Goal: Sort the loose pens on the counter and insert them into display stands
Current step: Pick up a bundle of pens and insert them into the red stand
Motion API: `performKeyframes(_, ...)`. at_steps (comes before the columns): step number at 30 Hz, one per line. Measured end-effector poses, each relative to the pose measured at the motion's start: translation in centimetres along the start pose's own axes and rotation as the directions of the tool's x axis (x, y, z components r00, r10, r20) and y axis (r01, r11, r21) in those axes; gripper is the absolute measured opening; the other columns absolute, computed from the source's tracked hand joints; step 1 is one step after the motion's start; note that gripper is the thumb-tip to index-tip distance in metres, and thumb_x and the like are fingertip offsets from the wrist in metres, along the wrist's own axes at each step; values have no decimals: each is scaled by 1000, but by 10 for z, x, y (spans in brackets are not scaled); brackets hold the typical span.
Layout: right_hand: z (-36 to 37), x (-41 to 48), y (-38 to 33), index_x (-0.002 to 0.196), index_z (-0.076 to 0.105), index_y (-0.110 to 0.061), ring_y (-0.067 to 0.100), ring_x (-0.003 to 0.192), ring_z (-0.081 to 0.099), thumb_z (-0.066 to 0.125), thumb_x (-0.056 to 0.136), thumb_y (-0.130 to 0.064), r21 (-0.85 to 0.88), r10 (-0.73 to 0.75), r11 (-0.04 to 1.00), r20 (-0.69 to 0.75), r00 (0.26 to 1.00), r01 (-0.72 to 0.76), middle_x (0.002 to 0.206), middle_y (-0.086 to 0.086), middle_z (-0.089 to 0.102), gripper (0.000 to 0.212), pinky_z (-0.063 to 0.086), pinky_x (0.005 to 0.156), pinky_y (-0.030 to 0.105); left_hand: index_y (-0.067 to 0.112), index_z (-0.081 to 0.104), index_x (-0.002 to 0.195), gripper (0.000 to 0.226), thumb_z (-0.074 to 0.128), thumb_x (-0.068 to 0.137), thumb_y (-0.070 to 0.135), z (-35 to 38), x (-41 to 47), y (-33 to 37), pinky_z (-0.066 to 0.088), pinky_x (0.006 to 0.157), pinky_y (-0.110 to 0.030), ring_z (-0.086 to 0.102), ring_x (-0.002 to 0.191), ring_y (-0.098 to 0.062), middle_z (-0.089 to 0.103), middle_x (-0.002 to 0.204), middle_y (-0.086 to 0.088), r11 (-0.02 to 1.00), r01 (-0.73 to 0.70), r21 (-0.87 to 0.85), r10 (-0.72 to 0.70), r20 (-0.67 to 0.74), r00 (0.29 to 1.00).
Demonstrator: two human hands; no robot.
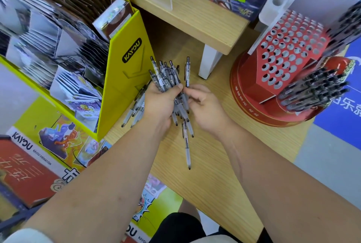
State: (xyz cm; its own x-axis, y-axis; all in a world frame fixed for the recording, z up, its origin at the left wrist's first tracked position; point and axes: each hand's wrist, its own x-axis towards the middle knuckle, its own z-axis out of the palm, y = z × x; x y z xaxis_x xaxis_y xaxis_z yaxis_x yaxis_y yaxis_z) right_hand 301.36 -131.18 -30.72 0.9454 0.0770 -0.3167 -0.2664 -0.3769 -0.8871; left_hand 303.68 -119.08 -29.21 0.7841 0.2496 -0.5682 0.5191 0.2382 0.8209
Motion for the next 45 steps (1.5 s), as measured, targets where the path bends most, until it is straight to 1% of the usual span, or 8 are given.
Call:
performKeyframes(3,-2,0,-6,142,56,-12,9,127,45,44,102,0,-11,-14,1000,25,1000,15,139,-3,44,43,32,107,9,17,60,92,28,79,82,0,-1,0,5,57,63,-24,73,72,-7,75,88,-1,998,-60,20,60,-25,998)
performKeyframes(10,-5,-6,-7,132,65,-14,12,115,56,63,97,-16,-3,19,1000,-78,997,-19,130,-7,50,35,43,109,32,15,61,94,25,77,83,0,-6,-1,14,56,59,-31,69,68,-16,71,77,1,986,-49,-157,31,-113,993)
performKeyframes(14,-17,-24,2,120,72,-18,4,103,60,74,89,-23,24,80,997,-66,995,-79,119,-11,58,32,49,97,23,19,58,90,26,75,85,0,-8,-9,13,60,71,-40,68,72,-19,70,78,0,971,5,-240,-37,-133,990)
performKeyframes(16,-19,-33,9,119,72,-19,2,101,61,79,85,-20,8,90,996,-3,996,-90,120,-10,60,36,50,91,15,18,57,92,25,75,86,1,-8,-12,11,60,66,-38,69,73,-20,70,80,-1,967,31,-252,-65,-131,989)
performKeyframes(19,-20,-40,17,112,74,-18,10,100,63,86,78,-21,-33,75,997,7,997,-75,113,-10,62,36,50,90,22,18,58,95,24,75,86,4,-6,-18,9,55,58,-30,69,70,-17,71,82,-1,964,63,-260,-100,-132,986)
performKeyframes(26,-29,-50,19,96,79,-18,7,86,60,80,84,-22,-278,-25,960,-13,1000,20,97,-7,67,13,45,75,22,17,59,97,24,76,85,3,-7,-32,9,61,77,-43,71,83,-24,73,90,-6,956,90,-279,-117,-81,990)
performKeyframes(37,-59,-92,19,89,77,-26,14,87,60,77,85,-32,-530,157,837,-5,988,-136,95,-7,66,8,50,78,34,28,47,86,35,78,87,12,-30,-50,-10,57,90,-49,69,101,-32,68,99,-6,921,189,-340,-272,-215,938)
performKeyframes(45,-37,-94,30,99,78,-18,22,87,62,67,92,-26,-579,171,767,-231,958,-277,110,1,62,15,50,74,31,18,47,90,27,73,90,10,-66,-50,-20,52,65,-40,66,73,-23,64,89,-7,947,266,-180,-297,-173,939)
